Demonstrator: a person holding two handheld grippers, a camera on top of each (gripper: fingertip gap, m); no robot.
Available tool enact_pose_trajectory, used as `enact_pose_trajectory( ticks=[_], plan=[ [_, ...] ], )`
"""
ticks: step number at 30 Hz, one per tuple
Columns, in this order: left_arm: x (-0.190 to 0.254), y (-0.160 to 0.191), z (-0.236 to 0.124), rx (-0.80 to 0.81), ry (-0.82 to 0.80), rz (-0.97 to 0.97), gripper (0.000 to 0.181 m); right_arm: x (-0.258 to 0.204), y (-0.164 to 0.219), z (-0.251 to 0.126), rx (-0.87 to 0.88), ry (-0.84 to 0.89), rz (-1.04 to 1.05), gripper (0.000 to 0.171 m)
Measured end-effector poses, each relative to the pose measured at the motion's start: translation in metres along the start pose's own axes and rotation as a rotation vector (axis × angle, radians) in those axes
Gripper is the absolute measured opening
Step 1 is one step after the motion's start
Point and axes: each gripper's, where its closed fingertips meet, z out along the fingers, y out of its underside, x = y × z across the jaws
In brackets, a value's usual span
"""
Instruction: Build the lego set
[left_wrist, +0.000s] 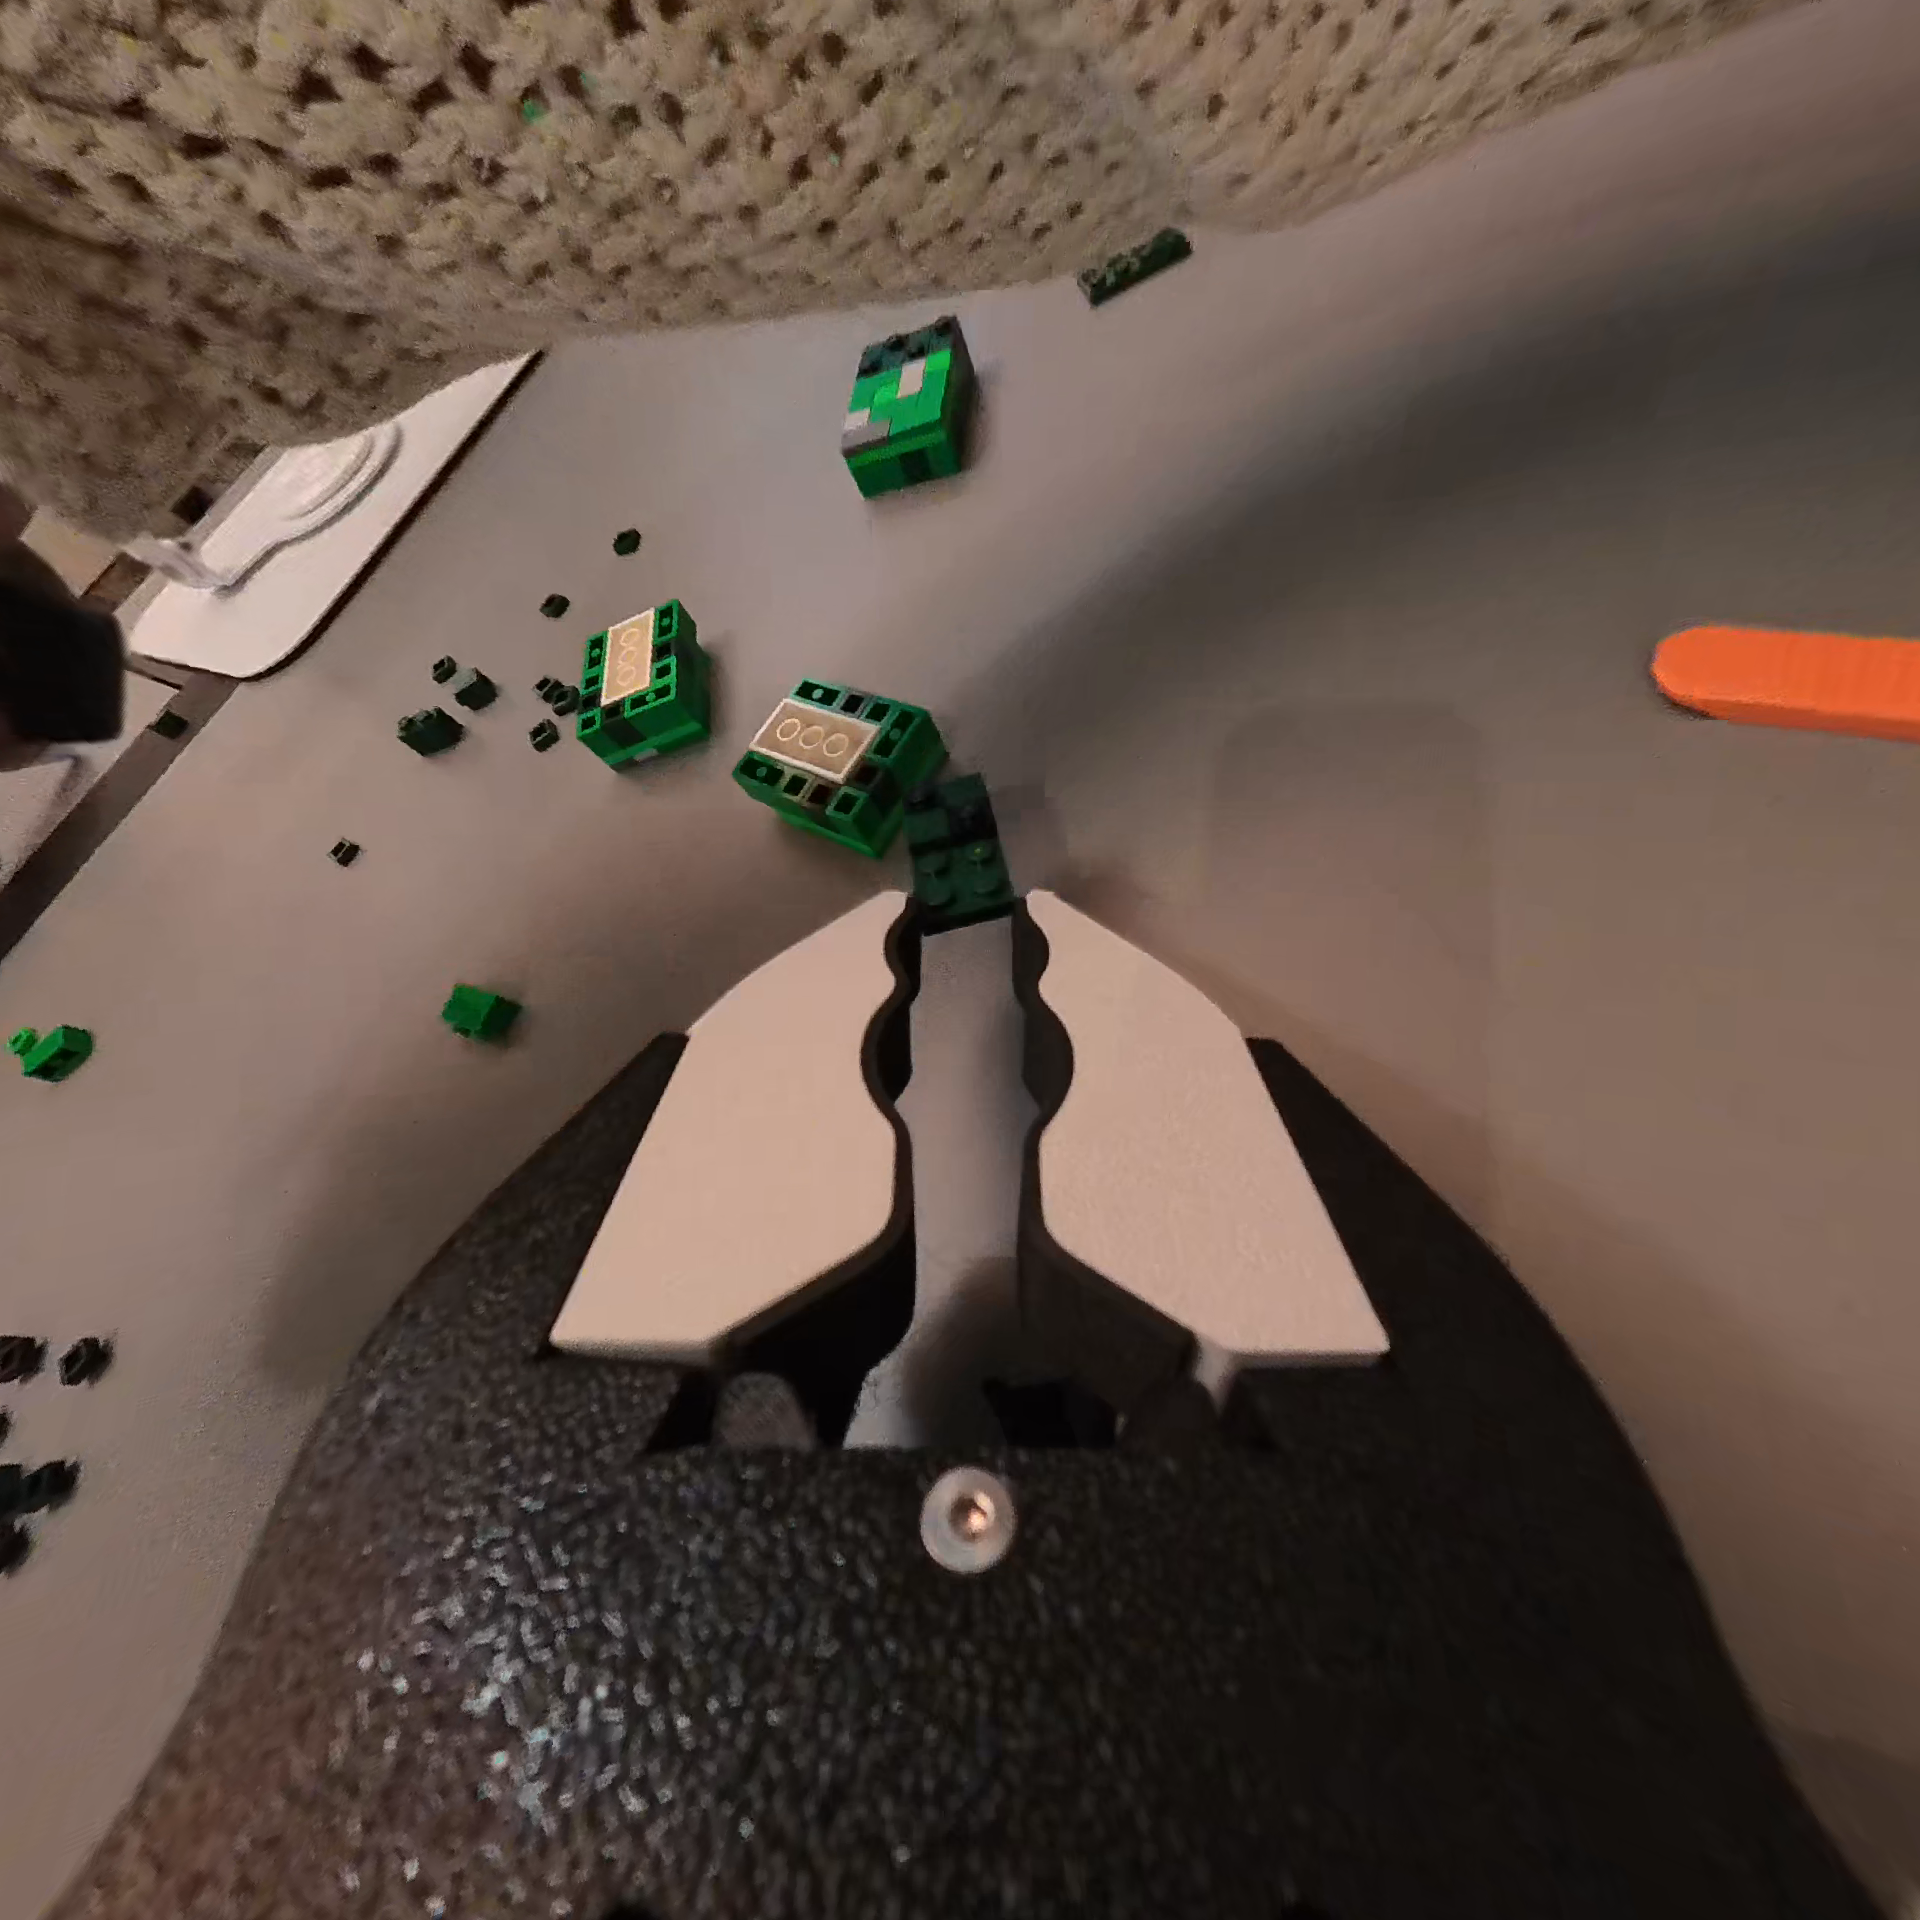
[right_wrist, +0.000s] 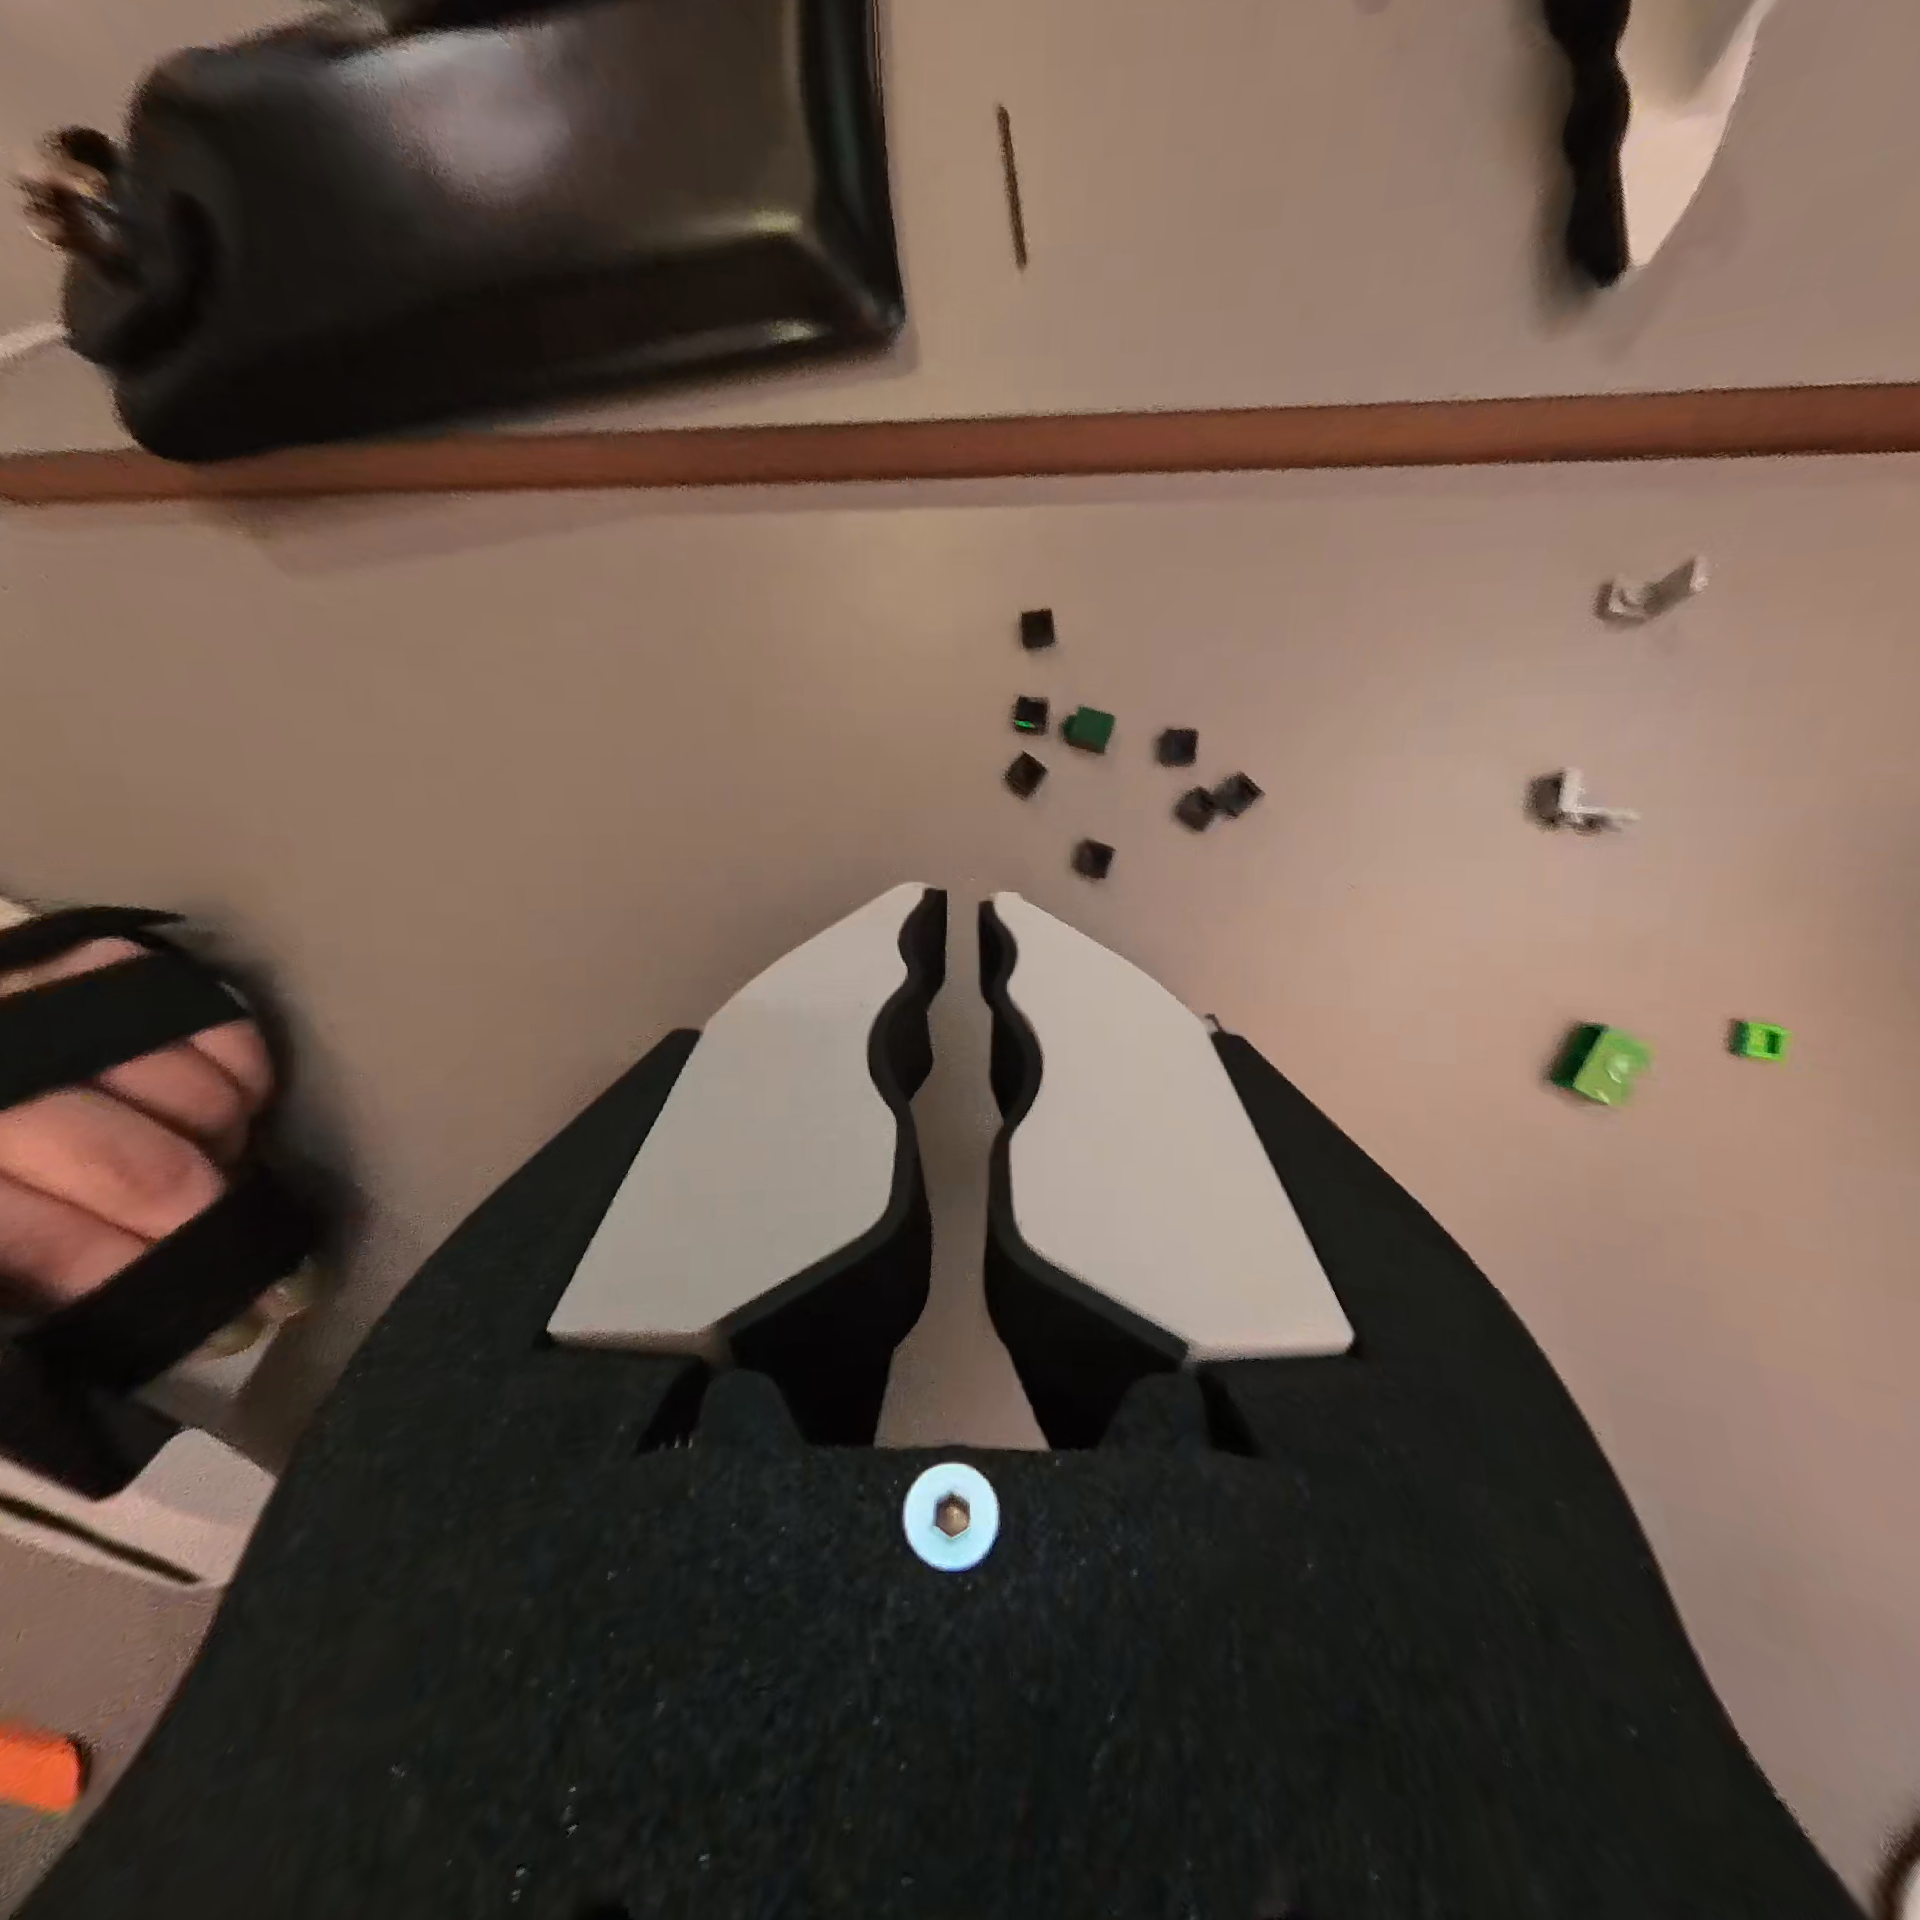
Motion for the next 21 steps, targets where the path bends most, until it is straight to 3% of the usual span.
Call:
enact_pose_trajectory(
  ticks=[3,7,12,21],
  plan=[
    [0.002,0.003,0.003,-0.026,-0.005,0.018,0.016,0.016,0.001,0.011,-0.062,0.028,0.157,0.009],
    [0.0,0.002,0.001,-0.018,-0.007,0.011,0.016,0.012,-0.027,0.034,-0.055,-0.126,0.346,0.016],
    [-0.001,0.001,-0.001,0.001,-0.013,-0.002,0.016,0.02,-0.03,0.067,-0.228,-0.025,0.205,0.02],
    [0.001,0.003,0.001,-0.011,-0.008,0.003,0.016,0.019,-0.027,0.087,-0.316,0.024,0.081,0.014]
  ],
)
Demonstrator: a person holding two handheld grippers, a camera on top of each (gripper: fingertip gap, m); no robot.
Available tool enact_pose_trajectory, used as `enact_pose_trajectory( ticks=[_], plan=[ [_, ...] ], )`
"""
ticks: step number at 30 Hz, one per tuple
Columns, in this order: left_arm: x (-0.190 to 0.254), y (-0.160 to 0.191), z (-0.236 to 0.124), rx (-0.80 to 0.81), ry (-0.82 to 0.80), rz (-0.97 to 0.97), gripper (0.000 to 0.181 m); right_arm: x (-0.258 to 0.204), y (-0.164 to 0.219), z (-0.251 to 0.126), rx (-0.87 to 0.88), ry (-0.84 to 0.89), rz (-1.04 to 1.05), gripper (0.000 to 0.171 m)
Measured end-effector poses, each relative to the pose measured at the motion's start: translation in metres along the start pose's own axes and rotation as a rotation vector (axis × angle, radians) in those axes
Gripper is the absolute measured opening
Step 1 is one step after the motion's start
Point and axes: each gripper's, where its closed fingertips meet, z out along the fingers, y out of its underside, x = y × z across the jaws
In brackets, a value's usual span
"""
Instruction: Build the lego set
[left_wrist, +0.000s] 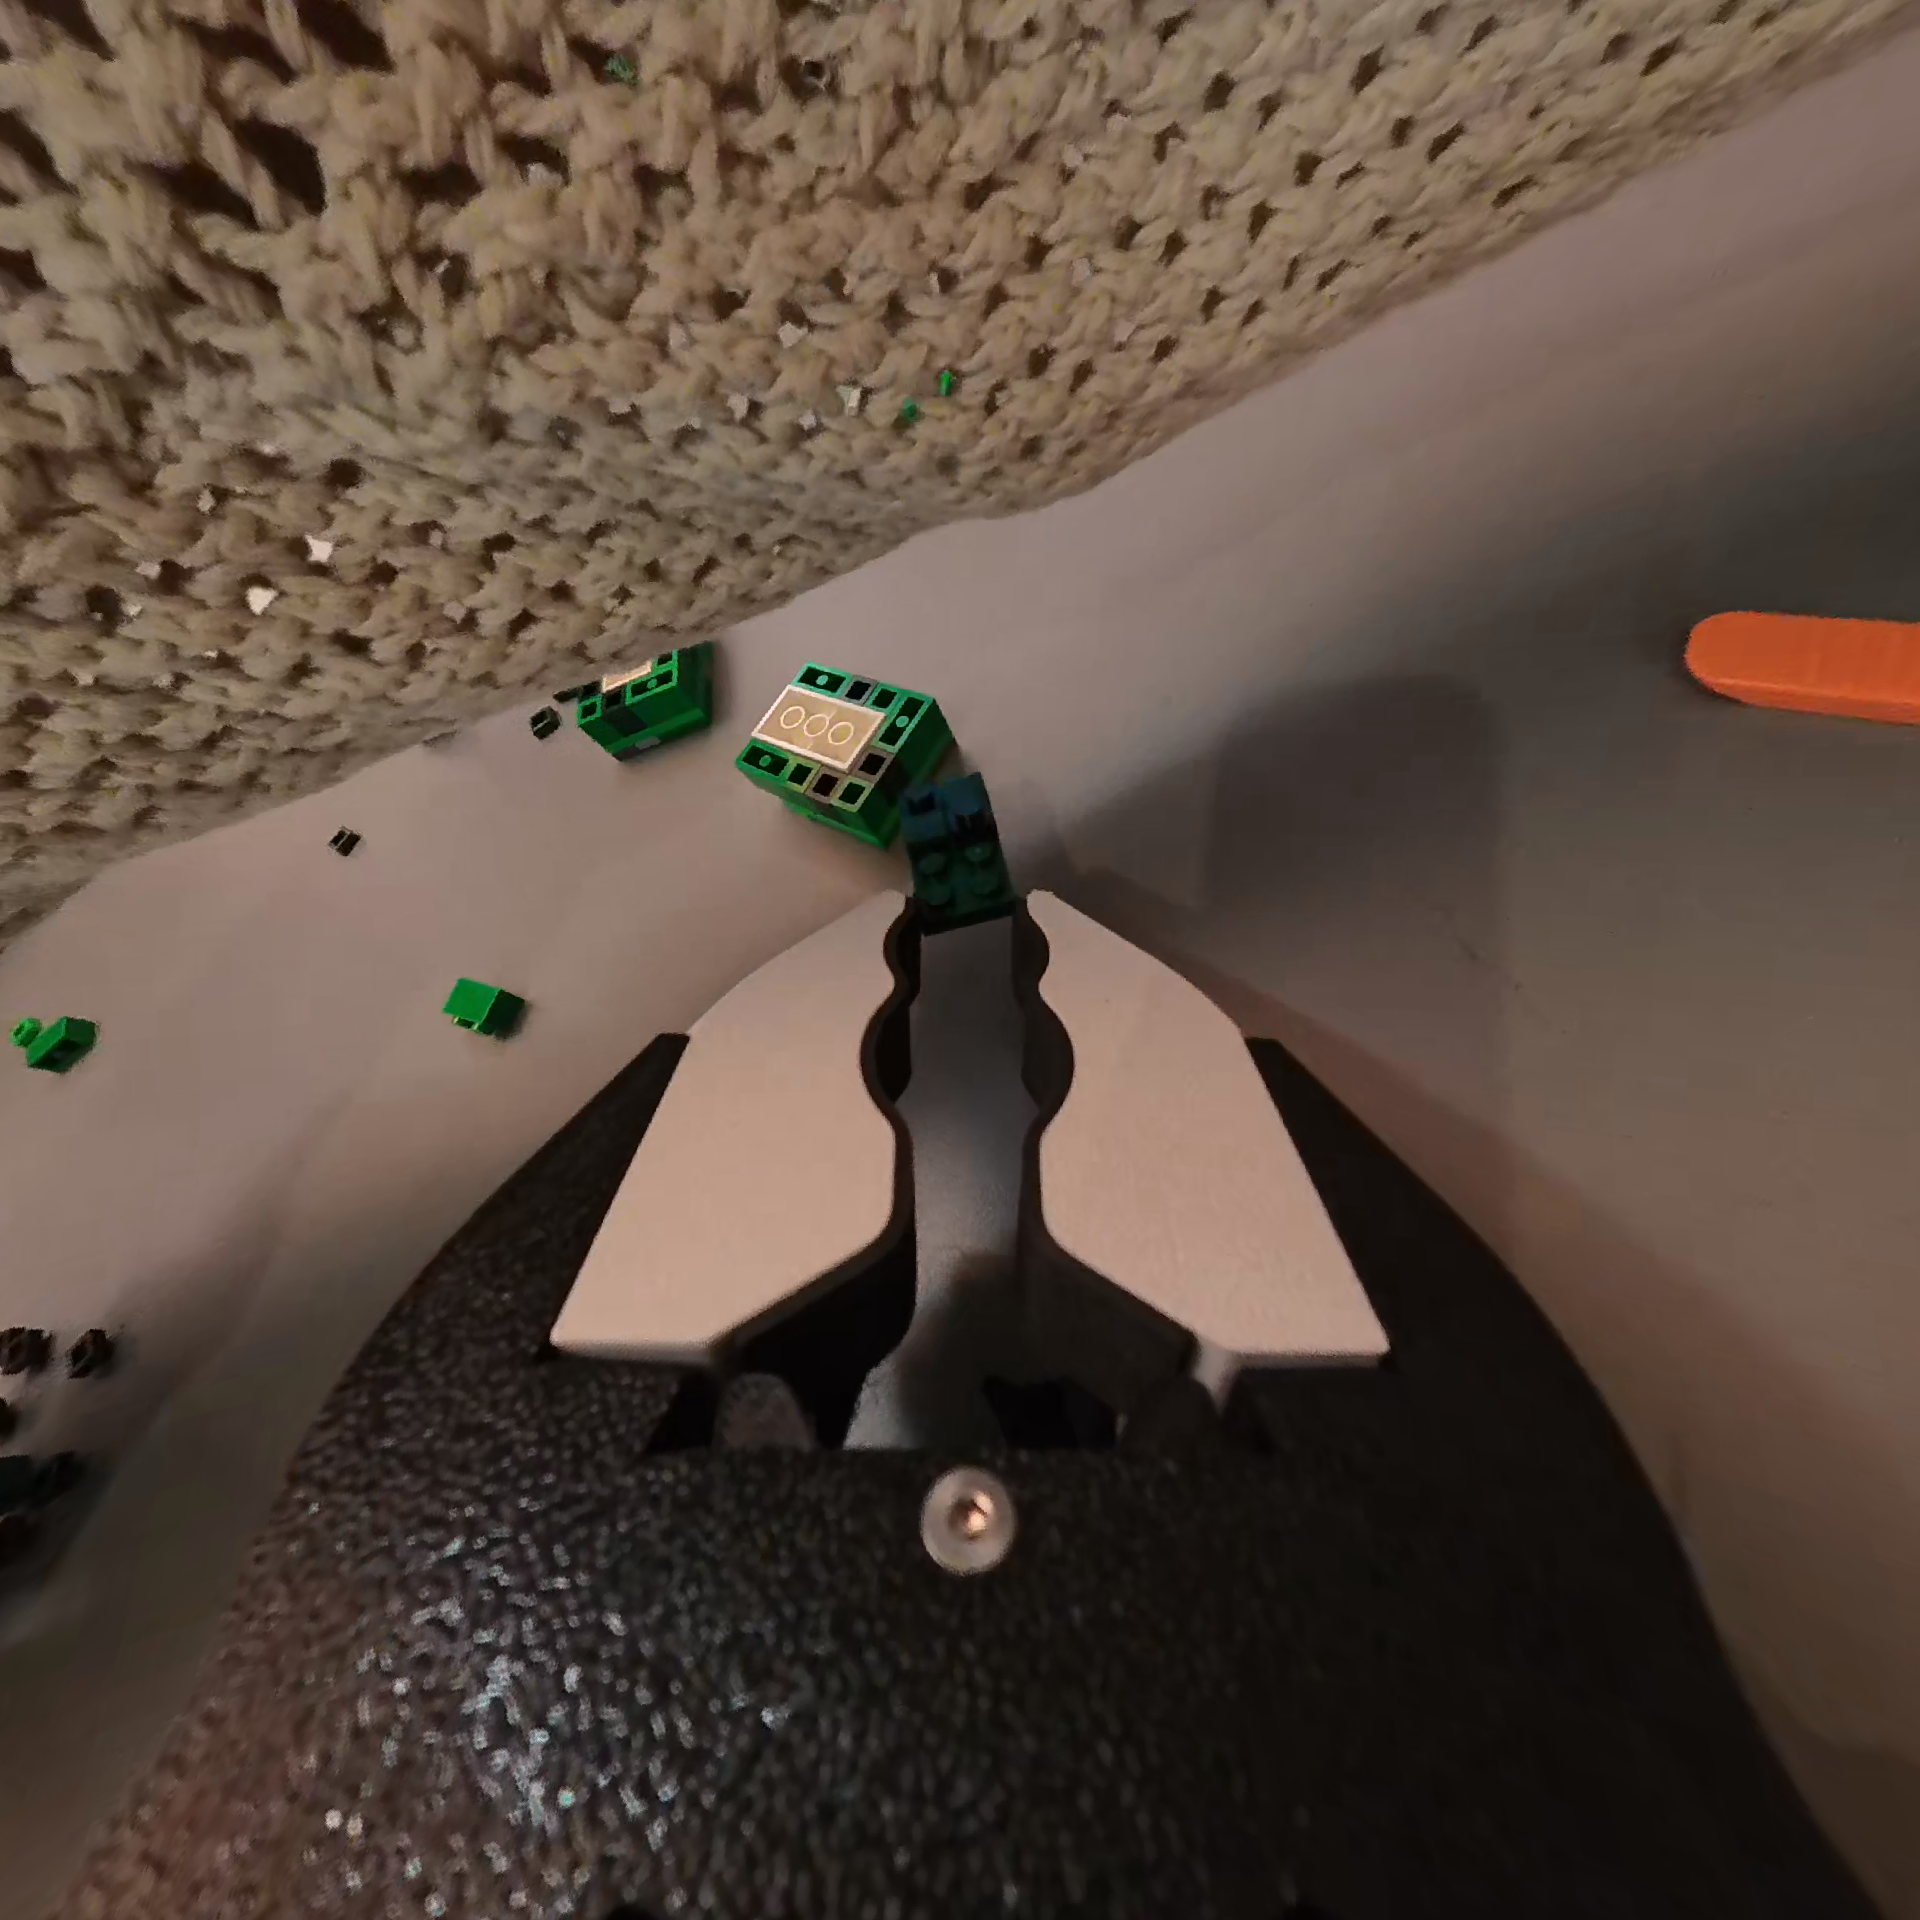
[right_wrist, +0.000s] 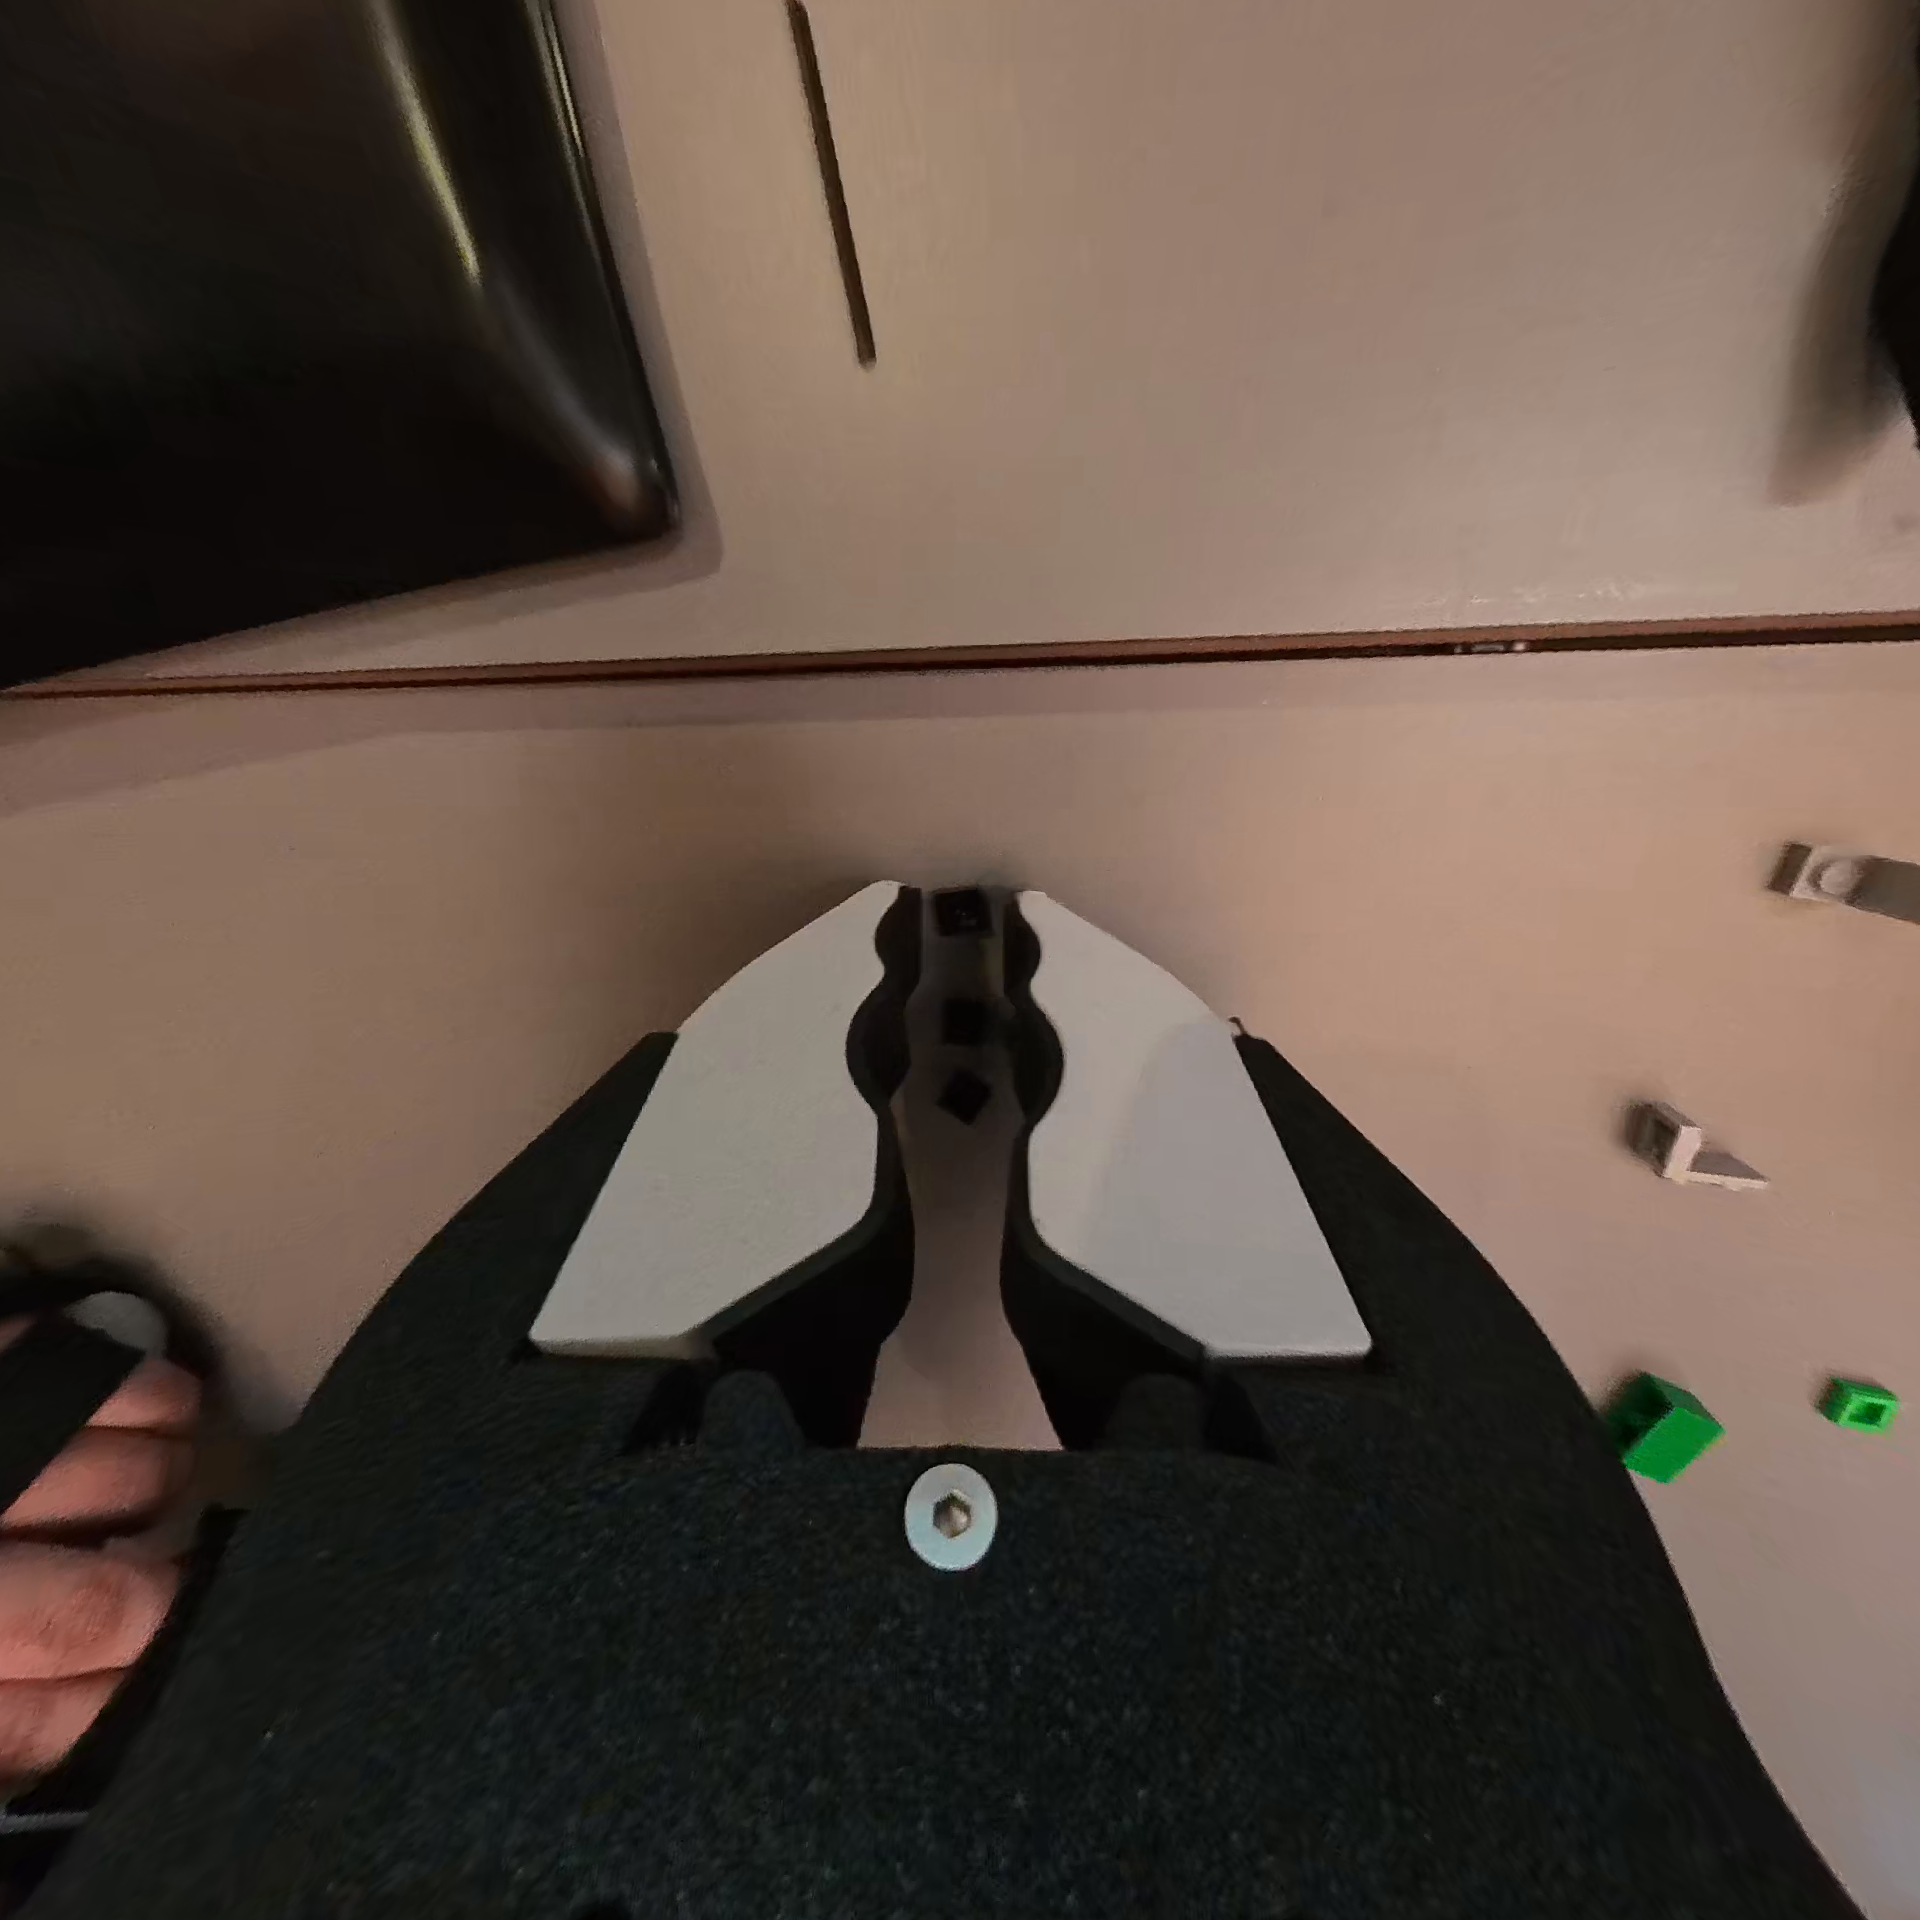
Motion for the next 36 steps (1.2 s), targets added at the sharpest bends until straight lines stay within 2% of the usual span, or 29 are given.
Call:
enact_pose_trajectory(
  ticks=[1,7,9,12,15,19,23,26,28,30,36],
  plan=[
    [0.0,0.0,0.0,0.001,0.0,0.003,0.016,0.001,0.0,0.0,-0.001,0.007,-0.008,0.009],
    [0.002,0.0,0.001,0.009,-0.003,0.003,0.016,-0.006,0.007,-0.011,0.068,0.015,-0.079,0.008],
    [0.002,-0.001,0.001,0.018,-0.005,-0.002,0.016,-0.02,0.01,-0.03,0.177,-0.02,-0.131,0.008],
    [0.002,-0.002,0.0,0.034,-0.009,-0.008,0.016,-0.049,0.028,-0.078,0.418,-0.007,-0.321,0.008],
    [0.002,-0.003,0.0,0.042,-0.011,-0.013,0.016,-0.088,0.079,-0.122,0.611,0.022,-0.501,0.008],
    [0.004,-0.002,0.004,0.029,-0.008,-0.001,0.016,-0.135,0.179,-0.143,0.665,0.087,-0.618,0.007],
    [0.014,-0.009,0.008,0.063,0.042,0.024,0.016,-0.163,0.246,-0.149,0.848,0.201,-0.566,0.008],
    [0.022,-0.035,0.005,0.195,0.062,-0.005,0.016,-0.179,0.269,-0.157,1.092,0.222,-0.449,0.008],
    [0.031,-0.056,0.005,0.293,0.09,-0.032,0.016,-0.177,0.277,-0.155,1.194,0.211,-0.344,0.008],
    [0.041,-0.067,0.009,0.327,0.126,-0.036,0.016,-0.177,0.281,-0.151,1.223,0.153,-0.289,0.008],
    [0.052,-0.067,0.022,0.288,0.147,0.007,0.016,-0.185,0.28,-0.147,1.231,0.013,-0.299,0.008]
  ],
)
